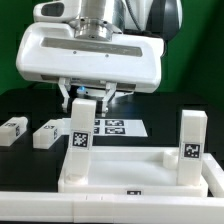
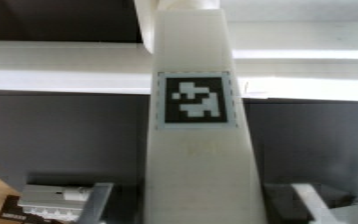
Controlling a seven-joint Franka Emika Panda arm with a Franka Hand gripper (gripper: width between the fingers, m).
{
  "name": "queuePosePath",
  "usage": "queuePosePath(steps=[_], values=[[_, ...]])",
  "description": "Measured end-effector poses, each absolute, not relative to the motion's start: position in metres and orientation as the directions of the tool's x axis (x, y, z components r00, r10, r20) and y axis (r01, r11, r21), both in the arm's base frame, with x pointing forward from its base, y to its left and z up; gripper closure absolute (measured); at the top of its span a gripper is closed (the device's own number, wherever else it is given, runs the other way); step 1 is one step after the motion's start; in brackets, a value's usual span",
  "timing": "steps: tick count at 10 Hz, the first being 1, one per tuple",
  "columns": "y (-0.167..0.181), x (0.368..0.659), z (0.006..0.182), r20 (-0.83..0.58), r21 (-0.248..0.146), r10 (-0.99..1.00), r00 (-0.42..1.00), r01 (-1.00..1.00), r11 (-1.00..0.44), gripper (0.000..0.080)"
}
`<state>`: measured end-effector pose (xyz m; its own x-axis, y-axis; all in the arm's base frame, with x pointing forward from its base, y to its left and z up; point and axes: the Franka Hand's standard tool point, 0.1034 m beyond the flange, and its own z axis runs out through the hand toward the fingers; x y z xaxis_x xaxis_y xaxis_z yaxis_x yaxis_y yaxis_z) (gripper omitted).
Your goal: Assemble desk
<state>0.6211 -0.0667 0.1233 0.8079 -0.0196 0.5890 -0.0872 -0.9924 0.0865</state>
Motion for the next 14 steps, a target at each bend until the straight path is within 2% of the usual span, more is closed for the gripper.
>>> queuePosePath(steps=[3, 5, 7, 11, 14], values=[[-0.067, 0.621, 0.123, 0.589, 0.086, -0.020, 0.808, -0.087, -0.992, 0.0500], [-0.067, 0.621, 0.123, 0.588, 0.087, -0.020, 0.808, -0.088, -0.992, 0.0188], [-0.068, 0.622, 0.127, 0.587, 0.084, -0.023, 0.809, -0.089, -0.993, 0.0162], [-0.069, 0.627, 0.151, 0.569, 0.064, -0.037, 0.821, -0.089, -0.994, 0.0150], [-0.066, 0.625, 0.146, 0.538, 0.056, -0.040, 0.842, -0.083, -0.995, 0.0150]])
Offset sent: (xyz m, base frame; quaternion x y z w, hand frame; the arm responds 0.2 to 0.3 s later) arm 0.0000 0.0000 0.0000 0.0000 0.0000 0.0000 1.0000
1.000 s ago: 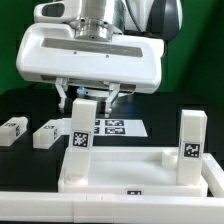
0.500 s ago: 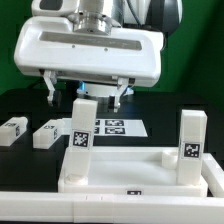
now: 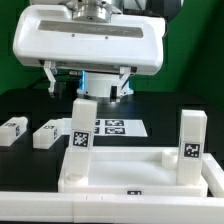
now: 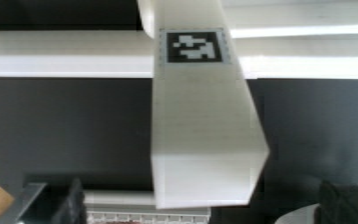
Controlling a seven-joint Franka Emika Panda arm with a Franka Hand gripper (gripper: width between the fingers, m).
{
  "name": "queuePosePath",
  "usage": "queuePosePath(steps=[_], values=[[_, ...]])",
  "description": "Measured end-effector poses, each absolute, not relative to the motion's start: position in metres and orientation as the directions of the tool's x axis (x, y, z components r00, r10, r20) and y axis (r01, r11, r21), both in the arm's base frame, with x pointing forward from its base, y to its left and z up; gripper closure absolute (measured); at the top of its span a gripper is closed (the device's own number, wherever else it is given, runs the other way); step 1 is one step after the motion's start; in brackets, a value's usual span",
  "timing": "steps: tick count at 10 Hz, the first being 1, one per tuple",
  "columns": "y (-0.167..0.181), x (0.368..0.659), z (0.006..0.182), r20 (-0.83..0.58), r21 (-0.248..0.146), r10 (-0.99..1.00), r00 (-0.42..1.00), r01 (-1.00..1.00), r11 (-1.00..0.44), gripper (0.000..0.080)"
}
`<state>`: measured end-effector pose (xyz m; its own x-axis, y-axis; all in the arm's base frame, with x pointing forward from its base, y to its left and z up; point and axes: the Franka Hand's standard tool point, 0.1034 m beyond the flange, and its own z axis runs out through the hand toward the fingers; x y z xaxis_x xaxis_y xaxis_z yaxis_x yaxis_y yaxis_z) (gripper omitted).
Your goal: Assemble desk
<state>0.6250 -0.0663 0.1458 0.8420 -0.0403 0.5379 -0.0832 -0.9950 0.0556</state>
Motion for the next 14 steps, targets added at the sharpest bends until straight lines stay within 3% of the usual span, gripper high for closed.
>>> queuePosePath(steps=[2, 4, 8, 11, 12, 13, 14], values=[[-0.067, 0.624, 0.138, 0.506, 0.050, -0.047, 0.862, -0.083, -0.995, 0.0150], [-0.062, 0.624, 0.127, 0.309, -0.002, -0.068, 0.949, -0.070, -0.998, 0.0150], [-0.064, 0.624, 0.122, 0.037, -0.057, -0.068, 0.997, -0.066, -0.996, 0.0150], [-0.067, 0.627, 0.122, 0.039, -0.056, -0.069, 0.997, -0.066, -0.996, 0.0193], [-0.067, 0.626, 0.121, 0.038, -0.055, -0.069, 0.997, -0.067, -0.996, 0.0369], [-0.068, 0.627, 0.121, 0.039, -0.055, -0.069, 0.997, -0.067, -0.996, 0.0369], [-0.069, 0.626, 0.121, 0.039, -0.055, -0.068, 0.997, -0.066, -0.996, 0.0509]])
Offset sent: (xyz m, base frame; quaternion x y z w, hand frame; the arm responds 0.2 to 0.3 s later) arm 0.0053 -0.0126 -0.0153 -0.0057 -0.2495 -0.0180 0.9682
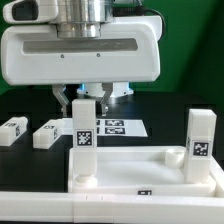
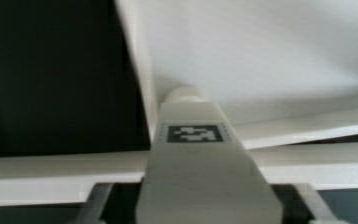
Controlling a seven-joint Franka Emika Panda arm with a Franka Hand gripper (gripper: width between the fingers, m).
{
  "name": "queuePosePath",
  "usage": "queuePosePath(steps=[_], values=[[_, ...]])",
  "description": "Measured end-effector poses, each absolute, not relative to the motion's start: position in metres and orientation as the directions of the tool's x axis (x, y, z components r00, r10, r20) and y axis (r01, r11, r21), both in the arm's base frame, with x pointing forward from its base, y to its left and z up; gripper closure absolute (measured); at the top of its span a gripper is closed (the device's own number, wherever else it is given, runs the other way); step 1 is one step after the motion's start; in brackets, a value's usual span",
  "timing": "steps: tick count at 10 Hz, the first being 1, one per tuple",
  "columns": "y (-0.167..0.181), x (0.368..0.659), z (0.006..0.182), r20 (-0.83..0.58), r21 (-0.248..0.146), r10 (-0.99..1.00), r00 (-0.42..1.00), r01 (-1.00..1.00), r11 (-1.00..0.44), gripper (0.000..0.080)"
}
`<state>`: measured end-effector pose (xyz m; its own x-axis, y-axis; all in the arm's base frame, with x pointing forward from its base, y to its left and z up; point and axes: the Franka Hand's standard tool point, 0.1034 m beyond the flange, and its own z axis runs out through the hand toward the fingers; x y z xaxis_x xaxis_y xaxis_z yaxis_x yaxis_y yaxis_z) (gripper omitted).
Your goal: Assemble desk
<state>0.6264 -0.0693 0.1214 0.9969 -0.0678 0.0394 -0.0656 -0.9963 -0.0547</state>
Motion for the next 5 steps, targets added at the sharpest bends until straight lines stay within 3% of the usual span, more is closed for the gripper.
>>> queuePosePath(steps=[5], values=[[-0.0693, 0.6263, 0.1210, 0.038, -0.055, -0.082, 0.996, -0.080, -0.995, 0.0509]])
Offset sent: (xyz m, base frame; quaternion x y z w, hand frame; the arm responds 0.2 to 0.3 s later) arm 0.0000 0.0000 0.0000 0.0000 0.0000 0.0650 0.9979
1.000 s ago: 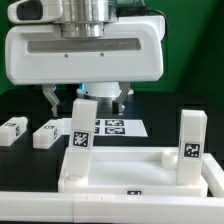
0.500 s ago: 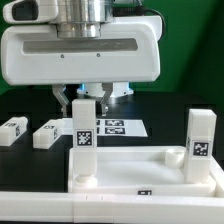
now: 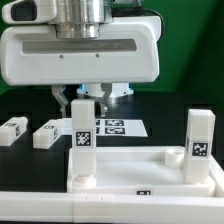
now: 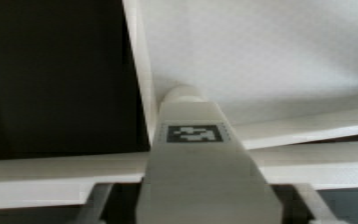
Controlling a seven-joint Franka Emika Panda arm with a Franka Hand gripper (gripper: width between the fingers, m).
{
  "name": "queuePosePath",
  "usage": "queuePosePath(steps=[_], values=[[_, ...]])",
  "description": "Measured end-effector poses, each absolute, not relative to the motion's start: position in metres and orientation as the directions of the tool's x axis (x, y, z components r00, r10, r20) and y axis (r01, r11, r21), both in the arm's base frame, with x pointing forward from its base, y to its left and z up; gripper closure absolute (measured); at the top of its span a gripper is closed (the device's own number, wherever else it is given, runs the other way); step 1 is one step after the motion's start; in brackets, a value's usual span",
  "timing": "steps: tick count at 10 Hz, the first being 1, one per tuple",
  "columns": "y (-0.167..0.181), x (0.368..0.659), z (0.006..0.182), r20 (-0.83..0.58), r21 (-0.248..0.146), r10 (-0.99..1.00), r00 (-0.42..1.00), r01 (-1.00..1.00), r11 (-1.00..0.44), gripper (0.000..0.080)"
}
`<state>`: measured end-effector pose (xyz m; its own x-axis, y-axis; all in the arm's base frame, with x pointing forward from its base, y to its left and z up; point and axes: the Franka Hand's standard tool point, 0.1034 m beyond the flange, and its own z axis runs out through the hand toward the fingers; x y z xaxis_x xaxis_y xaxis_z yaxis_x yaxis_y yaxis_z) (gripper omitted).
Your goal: Assemble desk
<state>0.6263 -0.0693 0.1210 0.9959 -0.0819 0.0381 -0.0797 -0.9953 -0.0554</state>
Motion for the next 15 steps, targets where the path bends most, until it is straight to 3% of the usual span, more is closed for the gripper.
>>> queuePosePath(steps=[4, 9, 12, 15], values=[[-0.067, 0.627, 0.121, 0.024, -0.066, -0.308, 0.951, -0.306, -0.950, 0.0509], [-0.054, 0.627, 0.120, -0.020, -0.074, -0.725, 0.688, -0.724, -0.685, 0.0509], [-0.050, 0.627, 0.119, -0.033, -0.070, -0.845, 0.533, -0.845, -0.530, 0.0509], [-0.050, 0.628, 0.119, -0.029, -0.073, -0.814, 0.580, -0.813, -0.577, 0.0509]])
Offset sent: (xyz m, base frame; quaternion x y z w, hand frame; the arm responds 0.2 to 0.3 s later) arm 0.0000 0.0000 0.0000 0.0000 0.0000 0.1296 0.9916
